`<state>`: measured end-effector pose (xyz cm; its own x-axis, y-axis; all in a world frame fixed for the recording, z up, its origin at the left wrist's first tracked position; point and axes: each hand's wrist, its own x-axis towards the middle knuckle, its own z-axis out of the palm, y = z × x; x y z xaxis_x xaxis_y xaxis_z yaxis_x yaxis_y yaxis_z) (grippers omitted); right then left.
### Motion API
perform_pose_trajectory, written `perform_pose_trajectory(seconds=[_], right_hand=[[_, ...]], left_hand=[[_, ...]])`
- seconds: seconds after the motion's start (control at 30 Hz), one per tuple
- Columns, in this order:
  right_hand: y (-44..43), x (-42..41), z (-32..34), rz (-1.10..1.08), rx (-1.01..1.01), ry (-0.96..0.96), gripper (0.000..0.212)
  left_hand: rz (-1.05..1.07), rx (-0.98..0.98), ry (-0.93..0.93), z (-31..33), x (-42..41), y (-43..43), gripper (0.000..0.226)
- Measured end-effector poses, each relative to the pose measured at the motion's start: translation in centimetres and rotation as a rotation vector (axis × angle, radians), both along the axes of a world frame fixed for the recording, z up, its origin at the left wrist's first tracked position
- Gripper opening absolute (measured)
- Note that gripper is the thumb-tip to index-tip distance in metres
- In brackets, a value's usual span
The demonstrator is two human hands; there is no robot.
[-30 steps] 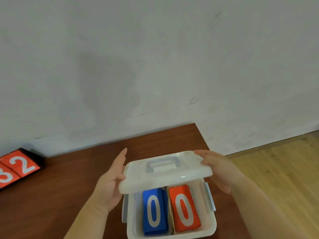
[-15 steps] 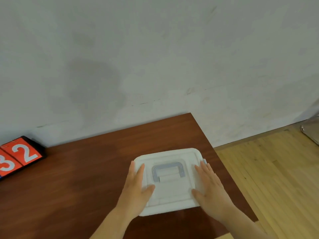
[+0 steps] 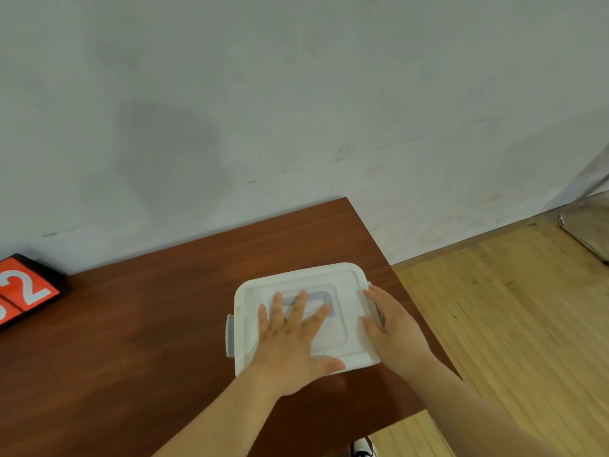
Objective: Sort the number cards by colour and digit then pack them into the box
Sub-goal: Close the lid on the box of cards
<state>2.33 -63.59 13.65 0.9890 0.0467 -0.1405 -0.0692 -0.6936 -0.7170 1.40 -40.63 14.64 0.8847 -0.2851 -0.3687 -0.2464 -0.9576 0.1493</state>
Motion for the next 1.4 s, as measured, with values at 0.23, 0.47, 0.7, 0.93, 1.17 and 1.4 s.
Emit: perform_pose_trajectory(seconds=[0.23, 0.47, 0.7, 0.93, 1.17, 1.4], right_hand=[[-1.7, 1.0, -2.1, -0.036, 0.302, 0.161, 0.066], [-3.1, 1.9, -2.3, 0.010, 0.458, 0.299, 0.076], [-3.7, 2.8, -2.0, -0.100, 0.712, 0.445, 0.049], [-4.6, 4.4, -2.1, -0.143, 1.059, 0.699, 0.039], [-4.5, 4.9, -2.2, -0.137, 0.991, 0.681, 0.045], [-3.1, 4.9, -1.1, -0.169, 0.770, 0.557, 0.047]], left_hand=[[0.053, 0.024, -0.003, 0.0, 0.5, -0.4, 0.096], [0.060, 0.047, -0.004, -0.2, 0.7, -0.6, 0.097], [0.051, 0.089, -0.005, 0.0, 0.7, -0.9, 0.096], [0.062, 0.095, -0.004, -0.1, 0.8, -0.9, 0.097], [0.068, 0.095, 0.006, -0.2, 0.8, -1.0, 0.097], [0.075, 0.108, 0.019, -0.4, 1.2, -1.0, 0.096]])
